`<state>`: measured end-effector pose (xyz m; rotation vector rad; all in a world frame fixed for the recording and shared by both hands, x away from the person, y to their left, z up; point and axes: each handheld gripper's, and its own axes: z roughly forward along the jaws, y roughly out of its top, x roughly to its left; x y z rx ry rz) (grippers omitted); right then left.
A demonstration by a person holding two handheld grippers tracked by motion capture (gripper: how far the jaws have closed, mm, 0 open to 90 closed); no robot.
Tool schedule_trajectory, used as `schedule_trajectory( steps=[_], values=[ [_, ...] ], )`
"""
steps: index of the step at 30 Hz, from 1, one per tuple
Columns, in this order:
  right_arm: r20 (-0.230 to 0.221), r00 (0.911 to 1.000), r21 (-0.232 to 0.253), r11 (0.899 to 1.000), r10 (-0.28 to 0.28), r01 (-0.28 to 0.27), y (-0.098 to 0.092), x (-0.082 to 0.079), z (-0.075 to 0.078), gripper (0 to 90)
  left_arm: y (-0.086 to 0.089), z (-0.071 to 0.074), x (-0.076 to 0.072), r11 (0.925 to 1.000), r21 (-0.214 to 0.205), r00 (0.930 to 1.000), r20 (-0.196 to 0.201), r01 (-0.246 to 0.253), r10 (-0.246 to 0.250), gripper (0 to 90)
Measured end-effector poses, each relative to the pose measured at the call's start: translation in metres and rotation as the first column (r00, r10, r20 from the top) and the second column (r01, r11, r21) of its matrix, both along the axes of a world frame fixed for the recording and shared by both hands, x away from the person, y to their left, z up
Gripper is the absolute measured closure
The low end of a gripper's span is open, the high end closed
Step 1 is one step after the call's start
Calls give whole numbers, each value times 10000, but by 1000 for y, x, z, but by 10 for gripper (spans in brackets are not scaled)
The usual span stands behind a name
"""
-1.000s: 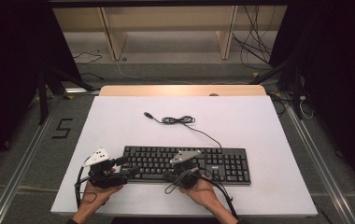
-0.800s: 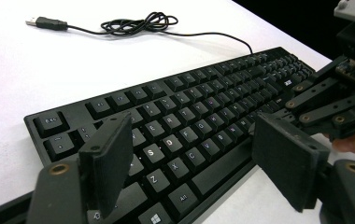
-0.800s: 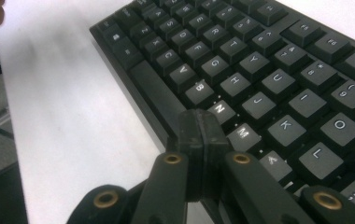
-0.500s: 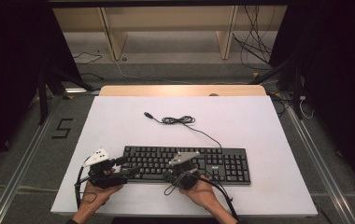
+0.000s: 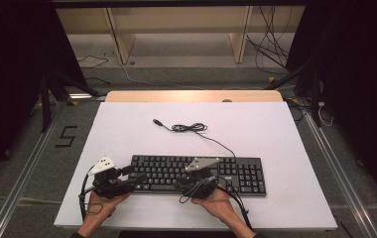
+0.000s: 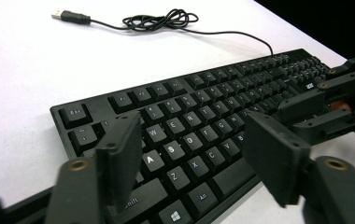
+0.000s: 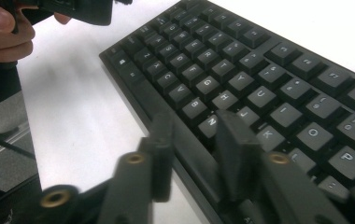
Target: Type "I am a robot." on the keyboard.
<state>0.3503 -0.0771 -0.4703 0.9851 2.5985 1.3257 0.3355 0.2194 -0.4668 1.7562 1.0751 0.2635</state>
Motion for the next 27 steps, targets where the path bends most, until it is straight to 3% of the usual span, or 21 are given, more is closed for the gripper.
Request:
schedule_trajectory(
  steps=[5, 11, 14, 22, 27],
  values=[
    [-31, 9999, 107, 9999, -118, 119, -4, 0, 3, 575, 0, -2, 3, 10000, 5, 9998, -203, -27, 27, 503],
    [35, 9997, 193, 9995, -239, 239, -8, 1, 5, 498, -3, -7, 9, 9995, 315, 9992, -397, -48, 61, 649],
    [186, 9993, 352, 9989, -320, 313, -9, -1, 7, 412, -5, -9, 11, 9985, 547, 9990, -450, -31, 56, 707],
    [345, 9983, 644, 9969, -475, 452, -14, -4, 11, 361, -7, -13, 17, 9942, 1063, 9975, -667, -171, 243, 831],
    [446, 9975, 694, 9962, -549, 518, -16, -5, 12, 343, -8, -15, 21, 9929, 1169, 9965, -768, -239, 330, 873]
  ],
)
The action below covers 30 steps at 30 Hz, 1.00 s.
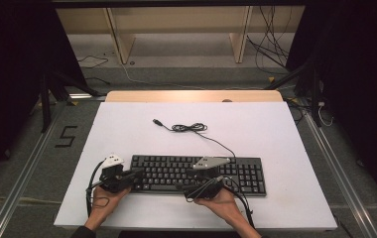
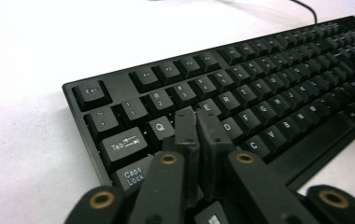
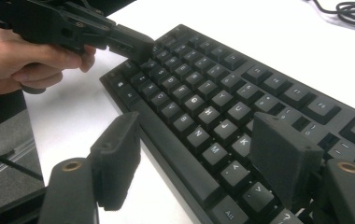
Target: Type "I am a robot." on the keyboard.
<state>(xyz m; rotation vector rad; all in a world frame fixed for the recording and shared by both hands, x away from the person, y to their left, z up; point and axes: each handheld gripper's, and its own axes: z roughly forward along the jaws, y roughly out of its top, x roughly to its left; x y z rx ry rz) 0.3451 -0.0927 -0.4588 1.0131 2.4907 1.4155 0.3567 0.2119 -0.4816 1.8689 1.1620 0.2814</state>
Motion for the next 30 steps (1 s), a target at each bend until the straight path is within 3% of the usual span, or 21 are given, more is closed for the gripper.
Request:
schedule_trajectory(
  steps=[16, 20, 27, 30],
  values=[
    [64, 9997, 41, 9997, -251, 251, -7, -1, 2, 326, -2, -5, 7, 9995, 328, 9988, -491, 3, 13, 890],
    [89, 9994, 61, 9995, -322, 322, -8, -1, 2, 326, 1, -6, 8, 9999, 160, 9980, -633, 60, -50, 891],
    [96, 9988, 78, 9988, -475, 475, -10, 1, 4, 341, -1, -5, 6, 9997, 250, 9986, -534, 63, -49, 889],
    [119, 9987, 65, 9988, -490, 489, -11, 2, 3, 364, -1, -4, 6, 9997, 191, 9988, -483, 120, -111, 837]
  ],
)
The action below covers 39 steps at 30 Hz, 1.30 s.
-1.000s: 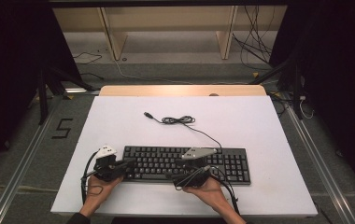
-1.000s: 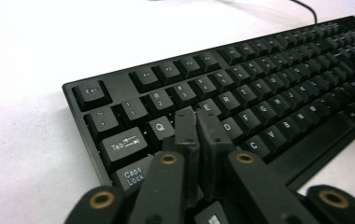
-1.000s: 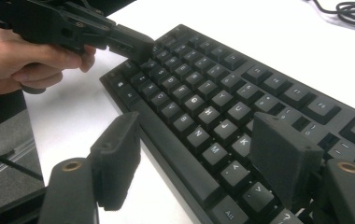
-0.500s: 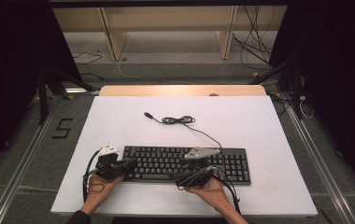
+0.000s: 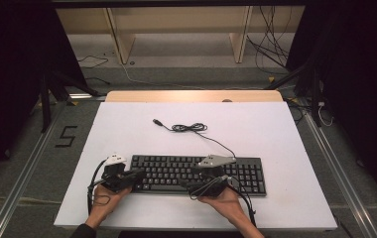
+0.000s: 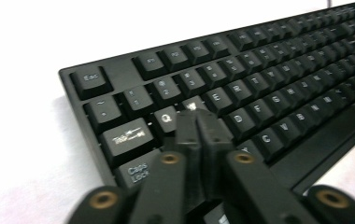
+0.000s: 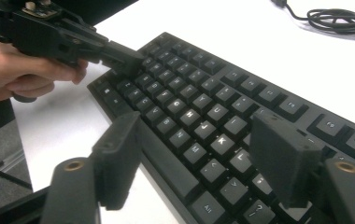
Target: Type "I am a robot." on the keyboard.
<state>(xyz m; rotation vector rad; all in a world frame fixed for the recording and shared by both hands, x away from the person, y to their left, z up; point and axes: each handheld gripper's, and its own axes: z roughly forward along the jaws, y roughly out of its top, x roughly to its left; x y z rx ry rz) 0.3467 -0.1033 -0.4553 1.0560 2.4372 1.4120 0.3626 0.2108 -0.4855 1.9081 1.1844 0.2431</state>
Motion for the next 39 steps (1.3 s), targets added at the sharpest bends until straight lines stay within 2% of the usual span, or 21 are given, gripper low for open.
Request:
schedule_trajectory(
  steps=[6, 7, 8, 9, 10, 11, 17, 19, 24, 29, 39],
  values=[
    [-15, 10000, 75, 10000, 12, -12, -1, 2, -1, 461, 1, 4, -3, 9999, -128, 9999, 169, 30, -28, 780],
    [22, 10000, 36, 10000, 39, -39, -1, 3, -2, 500, 2, 6, -4, 9997, -252, 9999, 168, 16, -12, 770],
    [22, 10000, 36, 10000, 39, -39, -1, 3, -2, 500, 2, 6, -4, 9997, -252, 9999, 168, 16, -12, 758],
    [21, 10000, -53, 10000, 19, -19, 0, 3, -2, 549, 2, 7, -4, 9995, -311, 9998, 185, 18, -12, 738],
    [21, 10000, -53, 10000, 19, -19, 0, 3, -2, 549, 3, 8, -5, 9993, -357, 9997, 218, 76, -68, 738],
    [-8, 10000, -71, 10000, 49, -49, 1, 4, -3, 595, 3, 9, -7, 9987, -496, 9996, 253, 112, -100, 709],
    [48, 10000, -261, 9996, 61, -60, 4, 6, -6, 685, 3, 12, -11, 9972, -699, 9993, 274, 254, -235, 634],
    [19, 10000, -356, 9994, 58, -57, 5, 7, -7, 736, 3, 12, -12, 9964, -767, 9991, 266, 348, -329, 570],
    [14, 9999, -465, 9988, 152, -151, 9, 8, -7, 812, 1, 14, -14, 9954, -819, 9984, 310, 495, -471, 476],
    [-71, 9998, -558, 9982, 205, -209, 13, 8, -9, 865, 0, 16, -17, 9936, -915, 9969, 467, 668, -628, 407],
    [-183, 9995, -735, 9969, 263, -276, 19, 10, -12, 900, -1, 20, -22, 9898, -1187, 9950, 712, 785, -704, 351]
  ],
)
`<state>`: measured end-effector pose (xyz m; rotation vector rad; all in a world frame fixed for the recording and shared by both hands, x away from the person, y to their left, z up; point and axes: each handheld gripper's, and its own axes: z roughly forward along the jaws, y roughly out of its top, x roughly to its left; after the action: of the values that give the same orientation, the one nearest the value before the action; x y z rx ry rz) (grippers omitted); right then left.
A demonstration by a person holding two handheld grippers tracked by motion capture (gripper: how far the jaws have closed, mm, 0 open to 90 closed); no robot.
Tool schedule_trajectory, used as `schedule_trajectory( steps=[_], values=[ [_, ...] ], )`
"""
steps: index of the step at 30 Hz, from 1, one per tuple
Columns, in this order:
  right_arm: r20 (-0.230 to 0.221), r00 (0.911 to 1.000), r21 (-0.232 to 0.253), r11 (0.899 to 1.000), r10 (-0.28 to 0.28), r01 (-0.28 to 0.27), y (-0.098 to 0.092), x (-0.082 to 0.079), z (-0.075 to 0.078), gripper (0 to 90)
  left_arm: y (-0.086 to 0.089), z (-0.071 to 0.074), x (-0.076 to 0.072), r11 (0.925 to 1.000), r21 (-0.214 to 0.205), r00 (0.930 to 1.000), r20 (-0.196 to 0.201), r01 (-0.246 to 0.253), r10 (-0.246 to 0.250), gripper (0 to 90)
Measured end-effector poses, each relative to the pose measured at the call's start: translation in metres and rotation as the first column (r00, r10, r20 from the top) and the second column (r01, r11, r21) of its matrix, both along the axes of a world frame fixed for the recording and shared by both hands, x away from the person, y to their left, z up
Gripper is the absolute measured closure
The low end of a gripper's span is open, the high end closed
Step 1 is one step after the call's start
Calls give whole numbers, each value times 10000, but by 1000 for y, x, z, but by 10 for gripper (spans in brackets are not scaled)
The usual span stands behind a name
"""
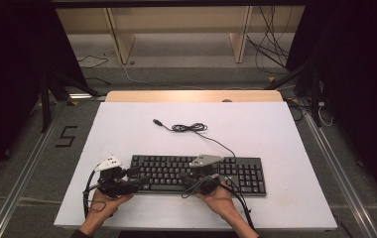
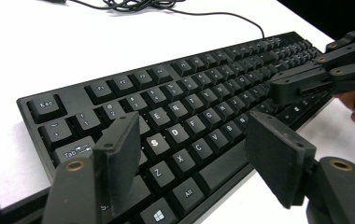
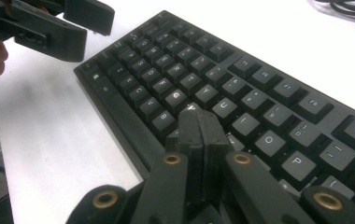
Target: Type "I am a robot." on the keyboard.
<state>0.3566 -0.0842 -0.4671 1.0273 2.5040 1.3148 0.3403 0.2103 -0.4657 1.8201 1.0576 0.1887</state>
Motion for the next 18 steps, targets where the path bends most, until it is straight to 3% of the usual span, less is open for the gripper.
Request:
schedule_trajectory(
  steps=[18],
  values=[
    [-156, 9999, -547, 9985, 56, -64, 11, 3, -11, 900, -1, 4, -7, 9993, -375, 9994, 334, 45, -33, 302]
  ],
)
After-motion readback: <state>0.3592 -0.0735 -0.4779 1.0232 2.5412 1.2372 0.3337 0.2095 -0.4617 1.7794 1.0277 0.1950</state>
